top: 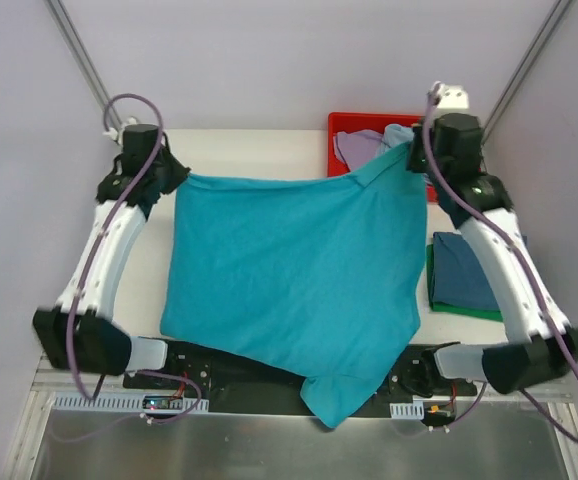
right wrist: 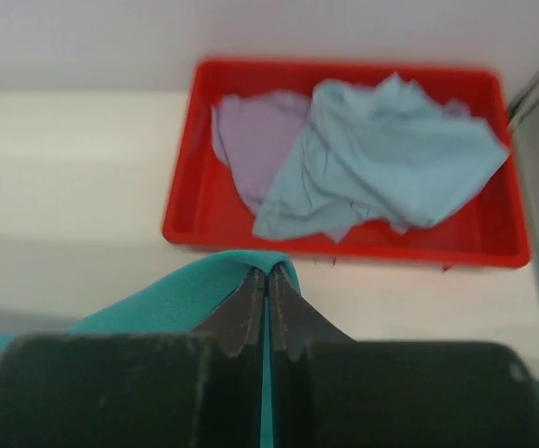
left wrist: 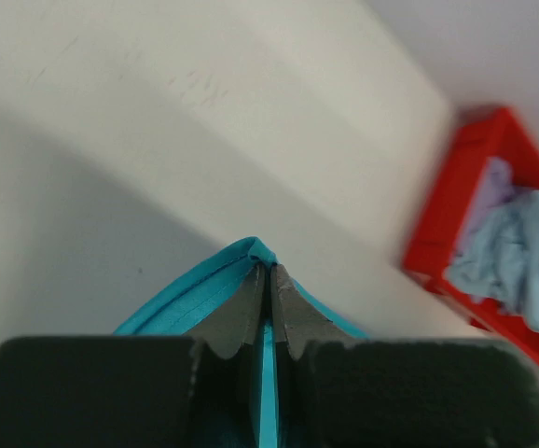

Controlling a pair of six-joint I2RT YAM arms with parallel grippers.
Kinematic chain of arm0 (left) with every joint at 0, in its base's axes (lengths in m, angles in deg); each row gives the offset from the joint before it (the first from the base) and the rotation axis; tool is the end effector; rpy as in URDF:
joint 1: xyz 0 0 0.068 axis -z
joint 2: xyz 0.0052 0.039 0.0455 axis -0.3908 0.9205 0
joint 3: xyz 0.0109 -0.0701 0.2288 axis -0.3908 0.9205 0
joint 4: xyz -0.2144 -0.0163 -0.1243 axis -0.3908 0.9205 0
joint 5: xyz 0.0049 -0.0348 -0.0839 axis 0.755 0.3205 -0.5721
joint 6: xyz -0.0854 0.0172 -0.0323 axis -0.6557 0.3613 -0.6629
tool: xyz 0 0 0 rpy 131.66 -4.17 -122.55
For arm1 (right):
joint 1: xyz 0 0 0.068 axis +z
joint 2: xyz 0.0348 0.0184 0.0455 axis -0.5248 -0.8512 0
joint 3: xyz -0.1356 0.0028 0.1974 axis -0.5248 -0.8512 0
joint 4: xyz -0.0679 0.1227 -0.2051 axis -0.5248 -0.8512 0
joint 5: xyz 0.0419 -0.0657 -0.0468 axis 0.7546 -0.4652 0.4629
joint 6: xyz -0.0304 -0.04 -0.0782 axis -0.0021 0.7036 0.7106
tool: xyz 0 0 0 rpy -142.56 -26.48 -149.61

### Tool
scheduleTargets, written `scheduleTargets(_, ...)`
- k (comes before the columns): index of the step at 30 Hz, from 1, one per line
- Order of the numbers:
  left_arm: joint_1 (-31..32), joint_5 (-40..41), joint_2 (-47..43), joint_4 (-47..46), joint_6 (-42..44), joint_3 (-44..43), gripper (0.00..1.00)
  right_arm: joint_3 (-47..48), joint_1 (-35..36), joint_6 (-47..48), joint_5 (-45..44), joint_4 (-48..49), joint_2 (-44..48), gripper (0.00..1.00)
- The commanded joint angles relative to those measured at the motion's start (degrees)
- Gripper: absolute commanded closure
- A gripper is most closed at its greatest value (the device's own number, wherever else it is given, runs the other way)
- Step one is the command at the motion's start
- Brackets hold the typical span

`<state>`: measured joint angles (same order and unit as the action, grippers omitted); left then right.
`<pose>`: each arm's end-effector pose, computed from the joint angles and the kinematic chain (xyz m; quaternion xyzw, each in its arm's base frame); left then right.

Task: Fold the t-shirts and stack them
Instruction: Flatten out the tshirt, then fold the flattened tshirt in 1/3 of the way

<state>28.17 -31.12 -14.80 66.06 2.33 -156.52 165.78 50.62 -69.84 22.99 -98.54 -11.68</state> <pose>0.3125 -0.0211 0.3696 -0.2811 0.7671 -0.1976 0.5418 0.2893 0.0784 0.4430 -0.1131 0.7384 -0.0413 0.6635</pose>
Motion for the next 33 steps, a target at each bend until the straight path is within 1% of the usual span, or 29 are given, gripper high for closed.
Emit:
scheduleTargets(1, -0.3, 2.8, 13.2, -5.5, 1.3, 2.3, 1.00, -11.4, -4.7, -6.5, 7.8, 14.3, -7.7, 1.00)
scheduleTargets(4, -0.5, -0.6, 26.8, -5.4, 4.0, -3.3, 1.00, -15.0, -5.2, -10.5, 13.1, 18.8, -15.7, 1.00)
scheduleTargets(5, -0.6, -1.3, 30.5, -5.4, 4.4, -5.4, 1.00, -15.6, -5.2, -13.4, 15.5, 20.2, -18.2, 1.00)
scheduleTargets(7, -1.1, -4.7, 37.6, -5.4, 4.6, -9.5, 1.00, -15.9, -5.2, -15.5, 18.2, 21.5, -22.3, 1.00)
scheduleTargets(9, -1.5, -6.8, 42.9, -5.2, 4.8, -13.7, 1.00, -16.2, -5.2, -17.4, 19.7, 22.7, -25.2, 1.00)
scheduleTargets(12, -2.2, -7.7, 47.1, -4.9, 5.4, -17.8, 1.00, -16.5, -5.2, -18.8, 21.2, 24.5, -27.8, 1.00)
scheduleTargets(15, -2.7, -7.8, 48.0, -4.8, 6.5, -18.6, 1.00, -16.8, -5.2, -18.9, 21.4, 23.7, -27.6, 1.00)
scheduleTargets(18, -3.5, -8.9, 46.3, -4.8, 7.3, -16.3, 1.00, -19.0, -5.2, -19.8, 20.8, 22.7, -24.5, 1.00)
scheduleTargets(22, -3.6, -10.0, 42.4, -4.9, 8.8, -12.4, 1.00, -24.4, -5.1, -21.6, 21.9, 21.9, -17.6, 1.00)
scheduleTargets(25, -3.6, -10.7, 39.3, -4.9, 10.0, -9.9, 1.00, -28.5, -4.9, -23.9, 22.9, 19.0, -12.1, 1.00)
scheduleTargets(27, -3.6, -11.4, 37.3, -4.9, 12.5, -8.4, 1.00, -32.1, -4.8, -27.3, 22.9, 15.4, -8.3, 1.00)
scheduleTargets(29, -3.8, -11.2, 35.2, -5.0, 14.7, -6.9, 1.00, -36.5, -4.6, -30.1, 24.3, 15.0, -3.8, 1.00)
scheduleTargets(33, -4.6, -15.7, 33.6, -5.0, 18.3, -6.1, 1.00, -43.2, -3.3, -33.2, 24.8, 15.6, 3.7, 1.00)
